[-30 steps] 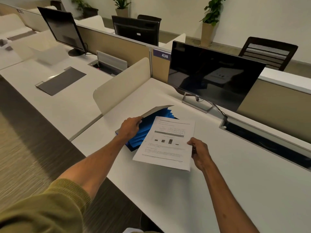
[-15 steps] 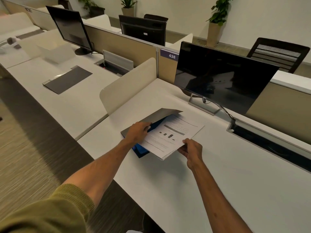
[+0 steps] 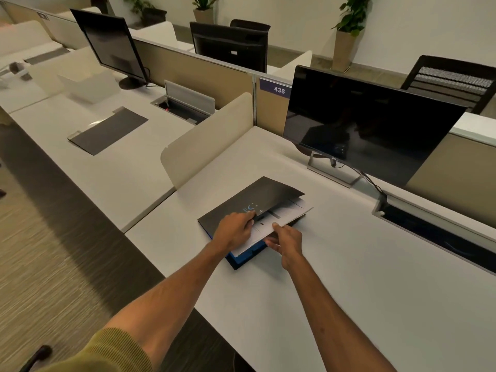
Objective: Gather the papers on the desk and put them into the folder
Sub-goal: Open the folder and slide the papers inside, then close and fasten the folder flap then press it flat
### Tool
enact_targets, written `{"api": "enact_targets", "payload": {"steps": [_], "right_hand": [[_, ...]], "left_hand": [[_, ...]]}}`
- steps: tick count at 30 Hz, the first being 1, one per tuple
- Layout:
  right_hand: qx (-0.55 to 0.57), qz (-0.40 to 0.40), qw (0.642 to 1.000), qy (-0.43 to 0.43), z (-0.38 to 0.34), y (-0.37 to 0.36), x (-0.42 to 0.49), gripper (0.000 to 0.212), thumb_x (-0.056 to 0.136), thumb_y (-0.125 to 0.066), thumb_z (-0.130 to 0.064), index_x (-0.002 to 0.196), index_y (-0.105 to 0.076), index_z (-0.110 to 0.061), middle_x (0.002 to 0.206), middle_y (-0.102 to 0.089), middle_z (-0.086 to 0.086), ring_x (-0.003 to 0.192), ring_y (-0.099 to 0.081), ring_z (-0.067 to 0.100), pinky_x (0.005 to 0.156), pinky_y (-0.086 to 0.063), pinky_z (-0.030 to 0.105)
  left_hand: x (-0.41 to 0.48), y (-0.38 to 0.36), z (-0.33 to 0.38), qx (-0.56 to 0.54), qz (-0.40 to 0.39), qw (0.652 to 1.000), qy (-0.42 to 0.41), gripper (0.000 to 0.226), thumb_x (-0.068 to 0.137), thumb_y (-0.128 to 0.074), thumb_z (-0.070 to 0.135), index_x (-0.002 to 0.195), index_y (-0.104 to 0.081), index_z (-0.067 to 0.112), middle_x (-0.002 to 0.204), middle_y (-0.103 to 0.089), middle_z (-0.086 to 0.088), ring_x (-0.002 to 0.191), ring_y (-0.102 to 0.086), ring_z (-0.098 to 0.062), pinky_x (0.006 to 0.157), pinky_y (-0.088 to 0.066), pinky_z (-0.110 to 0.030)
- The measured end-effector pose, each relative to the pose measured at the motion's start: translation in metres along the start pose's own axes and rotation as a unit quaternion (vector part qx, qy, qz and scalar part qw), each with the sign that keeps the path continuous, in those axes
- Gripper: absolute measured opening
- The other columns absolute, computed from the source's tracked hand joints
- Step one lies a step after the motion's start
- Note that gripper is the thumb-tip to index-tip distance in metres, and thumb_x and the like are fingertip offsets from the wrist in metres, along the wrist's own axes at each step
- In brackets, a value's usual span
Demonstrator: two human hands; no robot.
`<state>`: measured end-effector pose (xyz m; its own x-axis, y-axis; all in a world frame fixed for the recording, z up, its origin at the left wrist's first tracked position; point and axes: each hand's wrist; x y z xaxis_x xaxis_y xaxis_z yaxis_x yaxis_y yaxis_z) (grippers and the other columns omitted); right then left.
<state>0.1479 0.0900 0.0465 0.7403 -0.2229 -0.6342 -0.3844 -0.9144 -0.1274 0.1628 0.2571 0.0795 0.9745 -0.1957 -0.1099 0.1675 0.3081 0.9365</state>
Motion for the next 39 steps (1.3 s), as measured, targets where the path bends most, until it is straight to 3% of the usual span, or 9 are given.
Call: {"api": "enact_targets", "payload": {"steps": [3,7,13,18,22,25,27,33,39], "right_hand": [[-0.003,0.001,1.000,-0.022,0.000,-0.012,0.008,0.009,0.100,-0.069,-0.011,0.100,-0.069,-0.002,0.105,-0.076,0.024,0.098,-0.079,0.037,0.092,-0.065,0.047],[-0.011,0.018,1.000,-0.024,0.003,-0.025,0.020,0.010,0.099,-0.068,-0.003,0.098,-0.067,0.007,0.103,-0.075,0.027,0.090,-0.079,0.033,0.092,-0.065,0.041],[-0.049,0.016,0.999,-0.002,0.007,-0.037,0.035,0.018,0.098,-0.071,-0.008,0.109,-0.074,0.007,0.108,-0.078,0.021,0.104,-0.079,0.033,0.095,-0.064,0.042],[-0.178,0.035,0.983,0.040,0.009,-0.032,0.040,0.020,0.102,-0.066,-0.017,0.102,-0.077,-0.001,0.099,-0.082,0.013,0.083,-0.081,0.020,0.088,-0.066,0.036],[-0.326,0.086,0.937,0.098,0.018,-0.015,0.038,0.016,0.100,-0.065,-0.018,0.105,-0.075,-0.006,0.093,-0.082,0.010,0.057,-0.075,0.009,0.058,-0.061,0.018],[-0.419,0.110,0.892,0.132,0.025,0.002,0.032,0.034,0.098,-0.070,-0.025,0.128,-0.070,-0.009,0.114,-0.079,0.010,0.093,-0.079,0.023,0.087,-0.066,0.036],[-0.462,0.123,0.867,0.141,0.027,0.013,0.029,0.040,0.098,-0.071,-0.029,0.133,-0.067,-0.010,0.124,-0.076,0.009,0.110,-0.075,0.026,0.098,-0.061,0.036],[-0.465,0.145,0.860,0.155,0.030,0.040,0.031,0.028,0.101,-0.068,-0.019,0.126,-0.068,-0.008,0.118,-0.078,0.011,0.106,-0.076,0.026,0.096,-0.061,0.036],[-0.443,0.180,0.861,0.174,0.020,0.054,0.038,0.025,0.102,-0.065,-0.017,0.126,-0.065,-0.008,0.115,-0.077,0.013,0.101,-0.076,0.028,0.088,-0.060,0.032]], "left_hand": [[0.000,-0.009,-0.001,-0.012,0.003,1.000,-0.006,0.034,0.113,-0.045,0.027,0.137,-0.066,0.016,0.124,-0.079,-0.008,0.105,-0.076,-0.030,0.093,-0.062,-0.048],[0.001,-0.021,-0.004,-0.013,0.012,1.000,-0.008,0.028,0.112,-0.045,0.027,0.129,-0.064,0.018,0.108,-0.079,-0.003,0.091,-0.075,-0.025,0.087,-0.064,-0.047],[0.002,-0.035,-0.011,-0.010,0.025,0.999,-0.026,0.026,0.111,-0.045,0.030,0.131,-0.062,0.026,0.119,-0.076,0.006,0.097,-0.075,-0.018,0.086,-0.065,-0.039],[0.002,-0.043,-0.015,-0.015,0.036,0.999,-0.019,0.029,0.110,-0.048,0.036,0.131,-0.065,0.028,0.121,-0.077,0.008,0.104,-0.075,-0.016,0.090,-0.065,-0.034],[0.004,-0.050,-0.014,-0.002,0.035,0.999,-0.008,0.027,0.108,-0.048,0.038,0.129,-0.064,0.029,0.124,-0.076,0.007,0.116,-0.073,-0.017,0.092,-0.064,-0.036],[0.005,-0.060,-0.008,0.012,0.006,1.000,-0.006,0.030,0.109,-0.046,0.038,0.131,-0.063,0.027,0.130,-0.074,0.005,0.123,-0.069,-0.019,0.096,-0.064,-0.038],[0.006,-0.068,-0.001,0.031,-0.013,0.999,-0.013,0.031,0.110,-0.045,0.038,0.133,-0.061,0.025,0.136,-0.071,0.003,0.127,-0.066,-0.021,0.094,-0.064,-0.039],[0.009,-0.092,0.027,0.075,-0.083,0.993,-0.044,0.047,0.109,-0.051,0.041,0.151,-0.050,0.019,0.160,-0.053,-0.005,0.137,-0.058,-0.027,0.100,-0.063,-0.042],[0.010,-0.110,0.043,0.089,-0.115,0.987,-0.072,0.056,0.109,-0.046,0.051,0.153,-0.049,0.018,0.157,-0.054,-0.006,0.140,-0.054,-0.028,0.108,-0.055,-0.043]]}}
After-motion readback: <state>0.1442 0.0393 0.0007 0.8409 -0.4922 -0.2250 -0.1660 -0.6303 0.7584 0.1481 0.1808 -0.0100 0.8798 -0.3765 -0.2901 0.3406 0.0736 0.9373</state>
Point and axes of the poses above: each hand's wrist, its own x-axis towards the middle knuckle, its own y-axis out of the back of the hand, z = x × y
